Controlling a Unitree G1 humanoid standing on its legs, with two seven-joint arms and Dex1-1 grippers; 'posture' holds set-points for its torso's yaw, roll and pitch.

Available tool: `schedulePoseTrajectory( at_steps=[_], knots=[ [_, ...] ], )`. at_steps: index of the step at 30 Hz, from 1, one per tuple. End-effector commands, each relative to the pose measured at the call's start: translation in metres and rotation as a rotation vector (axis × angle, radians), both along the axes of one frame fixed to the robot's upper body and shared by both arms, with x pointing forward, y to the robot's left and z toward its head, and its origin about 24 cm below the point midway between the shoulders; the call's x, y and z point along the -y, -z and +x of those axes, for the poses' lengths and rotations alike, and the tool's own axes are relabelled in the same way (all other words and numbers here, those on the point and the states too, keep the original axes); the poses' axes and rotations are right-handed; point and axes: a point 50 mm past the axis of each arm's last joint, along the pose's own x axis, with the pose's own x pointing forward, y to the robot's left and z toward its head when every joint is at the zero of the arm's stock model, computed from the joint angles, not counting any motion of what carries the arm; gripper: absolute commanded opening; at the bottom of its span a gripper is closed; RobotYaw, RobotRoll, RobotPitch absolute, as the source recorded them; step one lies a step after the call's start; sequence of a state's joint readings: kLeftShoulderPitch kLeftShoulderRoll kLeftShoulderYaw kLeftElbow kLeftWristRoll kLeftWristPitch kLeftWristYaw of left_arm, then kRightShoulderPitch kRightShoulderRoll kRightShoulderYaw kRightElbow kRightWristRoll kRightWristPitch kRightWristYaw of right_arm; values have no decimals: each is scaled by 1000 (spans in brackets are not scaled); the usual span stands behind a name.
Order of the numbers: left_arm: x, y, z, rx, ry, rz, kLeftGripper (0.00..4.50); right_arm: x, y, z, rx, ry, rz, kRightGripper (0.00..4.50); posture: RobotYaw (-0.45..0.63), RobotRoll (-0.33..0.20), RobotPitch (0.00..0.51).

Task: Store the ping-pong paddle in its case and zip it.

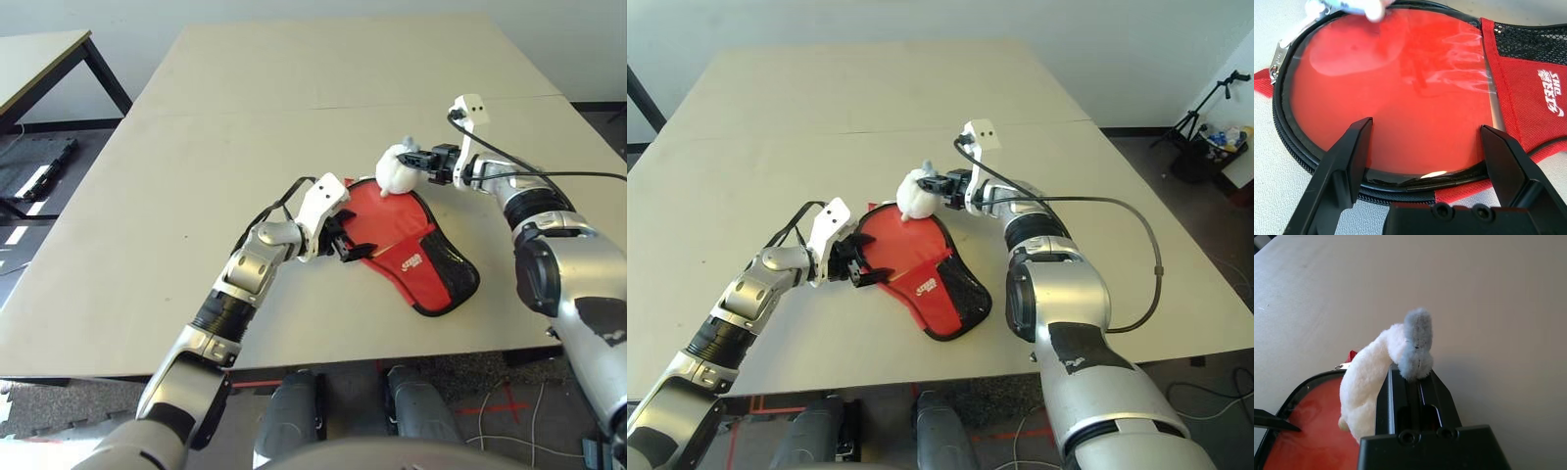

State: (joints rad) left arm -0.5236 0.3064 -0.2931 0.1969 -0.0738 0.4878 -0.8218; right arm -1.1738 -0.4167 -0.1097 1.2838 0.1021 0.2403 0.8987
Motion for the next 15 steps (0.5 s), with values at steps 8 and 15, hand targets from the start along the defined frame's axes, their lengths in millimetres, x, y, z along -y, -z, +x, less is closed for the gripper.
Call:
schedulePoseTrajectory(
  at_steps=[8, 15],
  knots=[
    [-1, 21, -6, -94, 13, 54, 4500, 52, -4, -11, -13, 97, -90, 19, -14, 0, 95],
    [2, 22, -6, -98, 19, 51, 4500, 73, -6, -19, -35, 107, -129, 19, -38, 0, 88]
  ],
)
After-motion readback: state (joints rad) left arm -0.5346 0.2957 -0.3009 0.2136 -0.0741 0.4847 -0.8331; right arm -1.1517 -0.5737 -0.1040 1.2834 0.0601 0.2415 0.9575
